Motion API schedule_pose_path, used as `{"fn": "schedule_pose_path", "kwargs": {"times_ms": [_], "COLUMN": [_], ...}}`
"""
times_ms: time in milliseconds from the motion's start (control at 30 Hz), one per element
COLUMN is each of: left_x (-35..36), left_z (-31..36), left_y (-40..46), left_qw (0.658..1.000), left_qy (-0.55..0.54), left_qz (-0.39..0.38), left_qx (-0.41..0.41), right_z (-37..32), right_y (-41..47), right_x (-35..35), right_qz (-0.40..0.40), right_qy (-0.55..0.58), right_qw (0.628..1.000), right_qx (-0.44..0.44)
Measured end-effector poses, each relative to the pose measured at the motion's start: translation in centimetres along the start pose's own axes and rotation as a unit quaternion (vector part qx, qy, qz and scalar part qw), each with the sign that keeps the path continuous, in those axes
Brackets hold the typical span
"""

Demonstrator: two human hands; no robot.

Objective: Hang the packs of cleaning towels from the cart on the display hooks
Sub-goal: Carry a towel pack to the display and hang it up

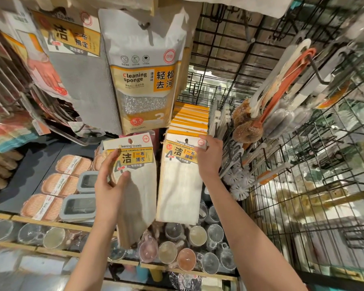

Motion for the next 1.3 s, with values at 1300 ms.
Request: {"fn": "schedule_pose_path", "kwargs": {"times_ms": [1300], "left_x": [5.7], "left_z": [1.4], "left_y": [-2.2], "left_qw": [0.993], "left_qy": [-0.043], "left_qz": [-0.108], "left_qx": [-0.018], "right_z": [-4.2], "right_y": [-3.3], "right_x": [-0.4], "right_qz": [-0.272], "right_qy": [0.083], "right_qw": [0.957], "right_qx": [-0.06]}}
Point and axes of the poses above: each hand's wrist, its own y-axis towards the middle knuckle, its own x-axis out of the palm, z = x × y, the point moved 7 cm from there along y, towards the middle knuckle, and after that the axes turned 7 degrees about -y, right-handed, at the moved point
